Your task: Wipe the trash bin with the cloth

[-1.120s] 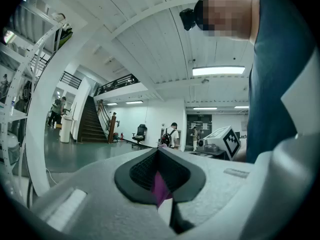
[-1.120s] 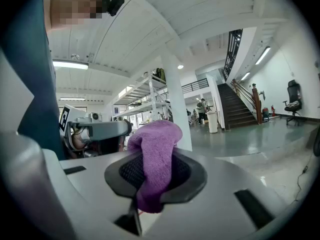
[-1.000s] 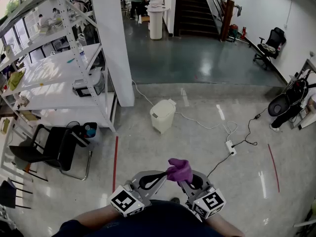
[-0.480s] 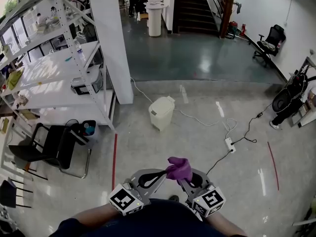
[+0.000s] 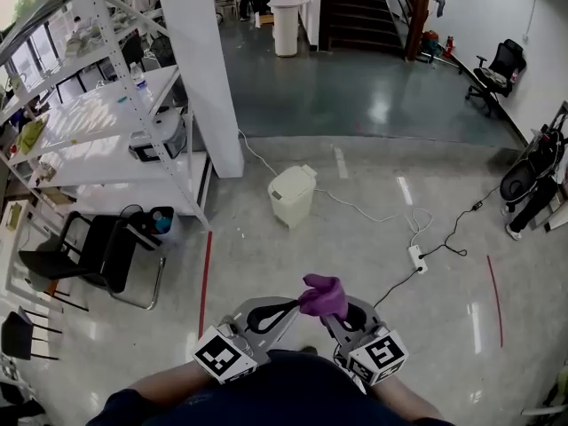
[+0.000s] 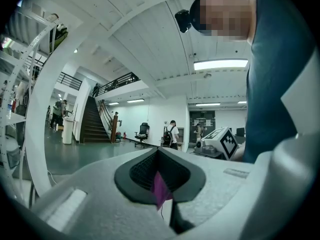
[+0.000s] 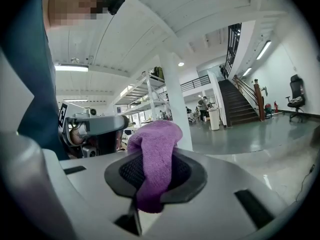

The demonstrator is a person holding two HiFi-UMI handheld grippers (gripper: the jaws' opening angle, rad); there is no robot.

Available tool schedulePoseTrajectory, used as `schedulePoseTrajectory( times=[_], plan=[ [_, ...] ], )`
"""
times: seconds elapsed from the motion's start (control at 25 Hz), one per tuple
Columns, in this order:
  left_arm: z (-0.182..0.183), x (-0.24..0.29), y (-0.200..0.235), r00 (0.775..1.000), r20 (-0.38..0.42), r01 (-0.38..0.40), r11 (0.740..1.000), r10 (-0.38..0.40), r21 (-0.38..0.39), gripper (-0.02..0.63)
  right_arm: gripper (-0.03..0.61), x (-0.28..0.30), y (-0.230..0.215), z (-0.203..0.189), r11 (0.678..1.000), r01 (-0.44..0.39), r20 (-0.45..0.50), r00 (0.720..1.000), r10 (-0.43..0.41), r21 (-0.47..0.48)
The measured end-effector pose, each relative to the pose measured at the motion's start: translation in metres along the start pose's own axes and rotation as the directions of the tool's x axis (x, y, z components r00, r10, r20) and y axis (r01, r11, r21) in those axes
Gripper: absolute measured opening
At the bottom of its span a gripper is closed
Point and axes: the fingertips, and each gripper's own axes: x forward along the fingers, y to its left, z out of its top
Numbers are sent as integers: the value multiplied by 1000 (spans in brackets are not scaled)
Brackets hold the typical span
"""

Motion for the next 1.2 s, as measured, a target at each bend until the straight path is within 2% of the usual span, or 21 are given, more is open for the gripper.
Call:
schedulePoseTrajectory(
  times=[0.16, 0.56, 0.92, 1.2],
  plan=[
    [-6, 21, 2, 999, -3, -32, 999, 32, -4, -2, 78, -4, -26, -5, 1000, -12, -9, 1000, 12, 0],
    [-9, 56, 41, 1000, 2, -21, 1000, 21, -12, -2, 78, 19, -77, -6, 1000, 27, -43, 999, -27, 12],
    [1, 88, 165, 999, 20, 31, 999, -31, 15, -2, 78, 120, -122, 19, 996, 84, -57, 995, -85, -22],
    [10, 102, 267, 996, 15, 90, 995, -91, 33, -2, 78, 207, -160, 43, 982, 187, -51, 981, -186, 0]
  ],
)
